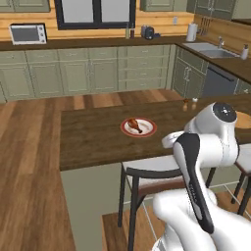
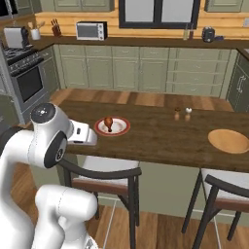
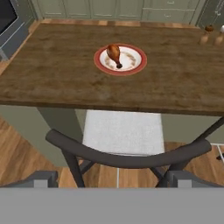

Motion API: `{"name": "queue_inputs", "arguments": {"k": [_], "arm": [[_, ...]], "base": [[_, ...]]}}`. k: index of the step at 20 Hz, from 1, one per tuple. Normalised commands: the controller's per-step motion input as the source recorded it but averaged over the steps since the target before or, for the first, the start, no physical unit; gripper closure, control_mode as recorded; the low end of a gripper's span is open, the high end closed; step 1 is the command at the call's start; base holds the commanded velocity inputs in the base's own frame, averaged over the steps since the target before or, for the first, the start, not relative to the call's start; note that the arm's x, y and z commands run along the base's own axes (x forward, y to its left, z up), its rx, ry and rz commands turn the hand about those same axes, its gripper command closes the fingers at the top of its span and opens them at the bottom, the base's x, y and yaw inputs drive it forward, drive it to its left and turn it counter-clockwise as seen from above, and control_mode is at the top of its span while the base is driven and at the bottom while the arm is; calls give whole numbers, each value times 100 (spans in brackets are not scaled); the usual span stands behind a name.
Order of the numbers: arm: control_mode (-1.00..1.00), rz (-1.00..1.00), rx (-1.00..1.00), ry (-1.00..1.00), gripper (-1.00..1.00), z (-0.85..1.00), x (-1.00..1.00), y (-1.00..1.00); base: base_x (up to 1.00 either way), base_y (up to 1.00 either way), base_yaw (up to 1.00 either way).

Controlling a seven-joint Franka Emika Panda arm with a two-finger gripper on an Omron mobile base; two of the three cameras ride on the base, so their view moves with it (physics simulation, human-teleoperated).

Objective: Pick the chicken drumstick and carrot from their plates and place them in the bowl. Then put the bowl in the fridge.

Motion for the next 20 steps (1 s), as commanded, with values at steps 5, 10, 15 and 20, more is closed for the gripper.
{"name": "queue_inputs", "arguments": {"k": [5,10,15,20], "arm": [[100,0,0,0,-100,0,0,0],[-100,4,1,1,-100,0,20,-4],[-100,14,0,13,-100,0,100,0],[-100,1,0,12,-100,-13,100,12]], "base": [[85,-42,7],[66,-28,20],[0,0,0],[0,0,0]]}}
